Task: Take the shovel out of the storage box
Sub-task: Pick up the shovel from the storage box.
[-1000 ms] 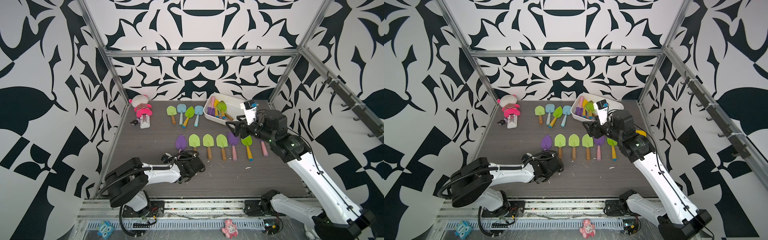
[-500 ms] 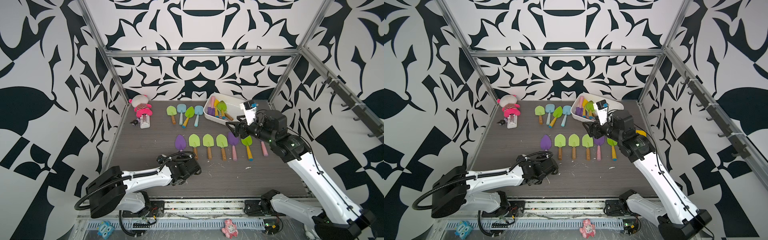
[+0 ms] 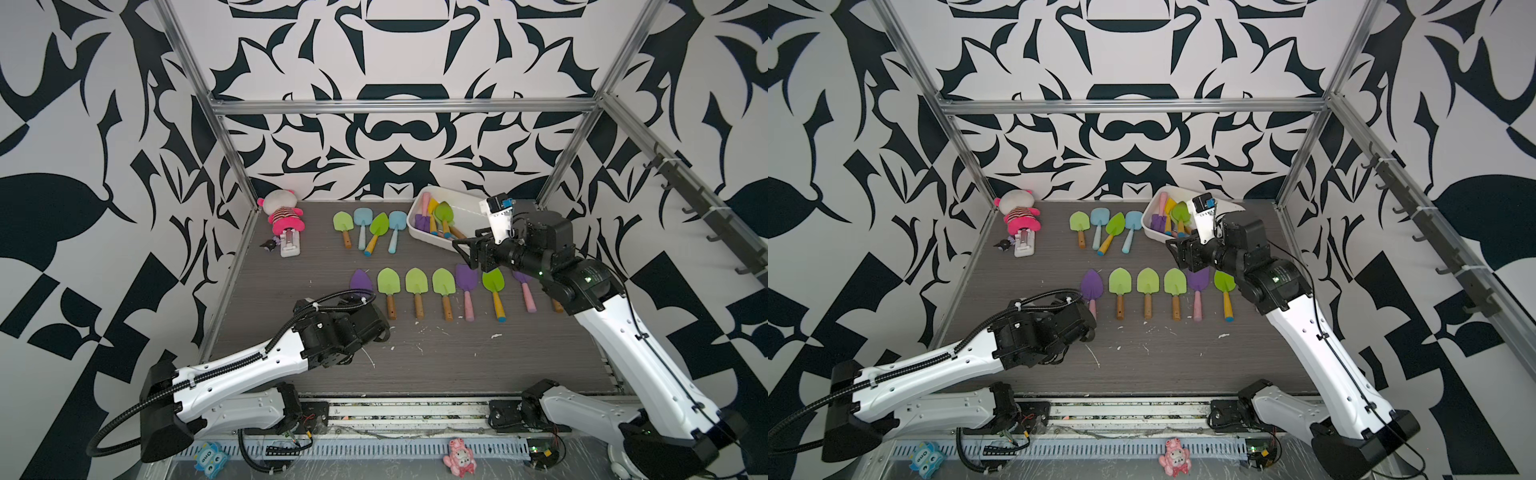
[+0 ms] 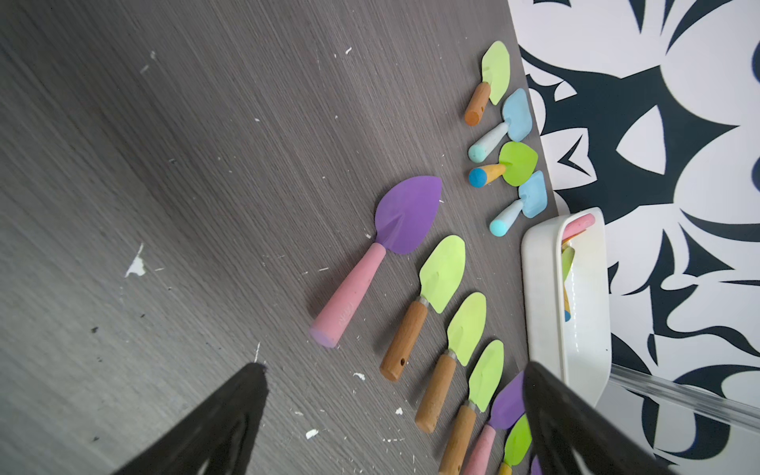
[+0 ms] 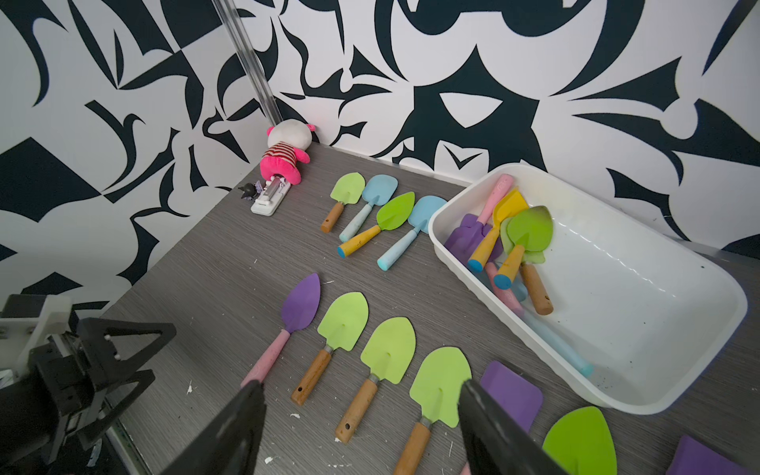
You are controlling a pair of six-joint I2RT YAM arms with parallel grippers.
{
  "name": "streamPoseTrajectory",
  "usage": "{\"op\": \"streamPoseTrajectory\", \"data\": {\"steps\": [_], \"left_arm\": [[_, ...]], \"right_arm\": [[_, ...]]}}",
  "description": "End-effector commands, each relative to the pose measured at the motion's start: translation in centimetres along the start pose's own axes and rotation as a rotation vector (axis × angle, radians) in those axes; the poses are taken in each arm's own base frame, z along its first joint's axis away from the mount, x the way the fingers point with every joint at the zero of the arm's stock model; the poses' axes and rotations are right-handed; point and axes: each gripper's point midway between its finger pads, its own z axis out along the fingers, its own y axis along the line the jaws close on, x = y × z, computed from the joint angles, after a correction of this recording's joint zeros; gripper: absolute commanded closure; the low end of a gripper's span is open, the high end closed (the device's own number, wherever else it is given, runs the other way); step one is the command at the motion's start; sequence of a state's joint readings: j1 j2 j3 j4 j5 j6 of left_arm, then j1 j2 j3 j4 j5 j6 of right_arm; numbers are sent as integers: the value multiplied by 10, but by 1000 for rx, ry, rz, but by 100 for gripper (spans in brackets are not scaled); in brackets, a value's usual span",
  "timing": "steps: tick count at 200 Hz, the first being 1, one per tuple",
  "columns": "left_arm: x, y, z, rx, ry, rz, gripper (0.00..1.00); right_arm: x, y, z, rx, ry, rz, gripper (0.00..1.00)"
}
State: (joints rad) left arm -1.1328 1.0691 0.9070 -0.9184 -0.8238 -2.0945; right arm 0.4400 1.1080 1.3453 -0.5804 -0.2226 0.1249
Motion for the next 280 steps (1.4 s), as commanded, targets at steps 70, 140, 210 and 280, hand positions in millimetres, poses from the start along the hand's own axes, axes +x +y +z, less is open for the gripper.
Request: {"op": "streamPoseTrajectory", "data": {"steps": [70,140,210,280], "left_arm": [[-65,-85,-48,285,-203,318,1],[-80,-173,-33,479,-42,788,1],[-52,-216,-15,635,129,1119,1],[-47,-198,-8,609,233,1260,1]], "right_arm": [[-36,-20,17,85,21,155,25],[-32,-87,68,194,114,409,26],[1,-143,142,258,304,603,35],[36,-198,203,374,459,673,43]]}}
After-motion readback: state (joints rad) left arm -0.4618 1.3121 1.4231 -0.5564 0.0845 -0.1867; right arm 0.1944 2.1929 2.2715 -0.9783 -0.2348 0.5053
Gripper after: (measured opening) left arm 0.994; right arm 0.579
